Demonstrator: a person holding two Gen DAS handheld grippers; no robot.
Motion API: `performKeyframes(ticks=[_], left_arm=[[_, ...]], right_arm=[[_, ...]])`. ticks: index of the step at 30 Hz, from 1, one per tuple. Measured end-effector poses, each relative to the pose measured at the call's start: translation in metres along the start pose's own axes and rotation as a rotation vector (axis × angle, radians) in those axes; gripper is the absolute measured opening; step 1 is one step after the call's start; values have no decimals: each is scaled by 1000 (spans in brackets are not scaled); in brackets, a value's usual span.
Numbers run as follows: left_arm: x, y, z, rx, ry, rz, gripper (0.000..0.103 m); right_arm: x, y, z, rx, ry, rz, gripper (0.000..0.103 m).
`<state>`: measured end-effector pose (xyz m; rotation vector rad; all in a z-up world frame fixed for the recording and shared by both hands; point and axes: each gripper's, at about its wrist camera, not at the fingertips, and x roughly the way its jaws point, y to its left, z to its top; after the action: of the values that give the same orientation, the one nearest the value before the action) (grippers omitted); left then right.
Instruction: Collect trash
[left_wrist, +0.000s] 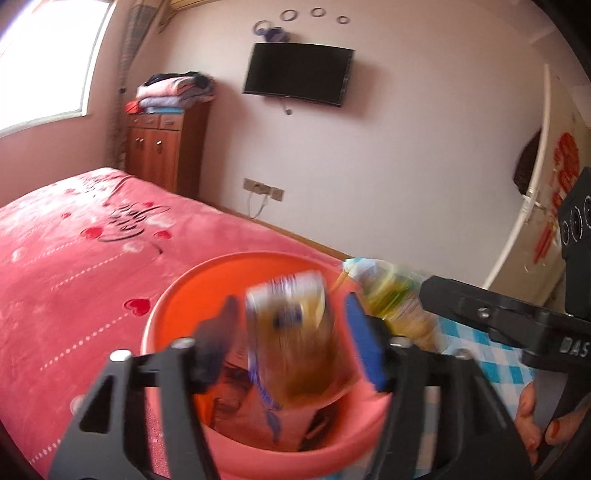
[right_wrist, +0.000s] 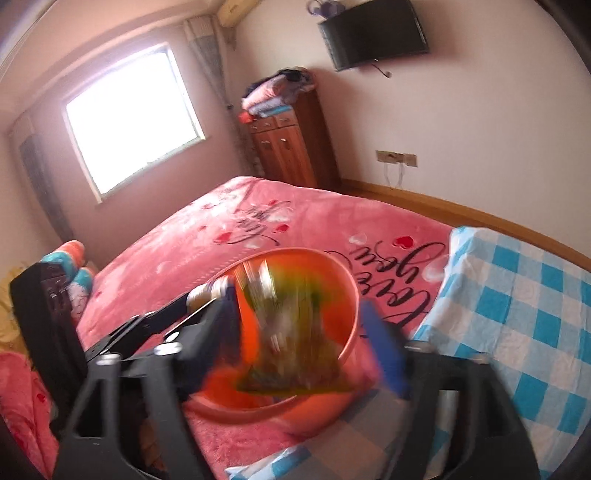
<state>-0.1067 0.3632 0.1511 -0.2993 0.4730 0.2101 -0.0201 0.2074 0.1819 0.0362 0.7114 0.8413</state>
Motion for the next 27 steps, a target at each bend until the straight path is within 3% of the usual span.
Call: performKeyframes(ticks=[2, 3, 8, 19, 27], left_arm=[[4, 8, -3, -17, 14, 21, 82], [5, 11, -4, -21, 16, 32, 83], [0, 14, -3, -7, -11, 43, 97], [-2, -10, 0, 22, -37, 57, 99], [-4, -43, -5, 66, -31, 29, 99]], right_arm=[[-2, -9, -3, 46, -9, 21, 82], [-6, -12, -4, 60, -21, 21, 88], [-34, -30, -9, 62, -104, -88, 92], [-75, -58, -36, 42, -162, -273, 92], [-90, -70, -55, 28, -168, -331, 92]])
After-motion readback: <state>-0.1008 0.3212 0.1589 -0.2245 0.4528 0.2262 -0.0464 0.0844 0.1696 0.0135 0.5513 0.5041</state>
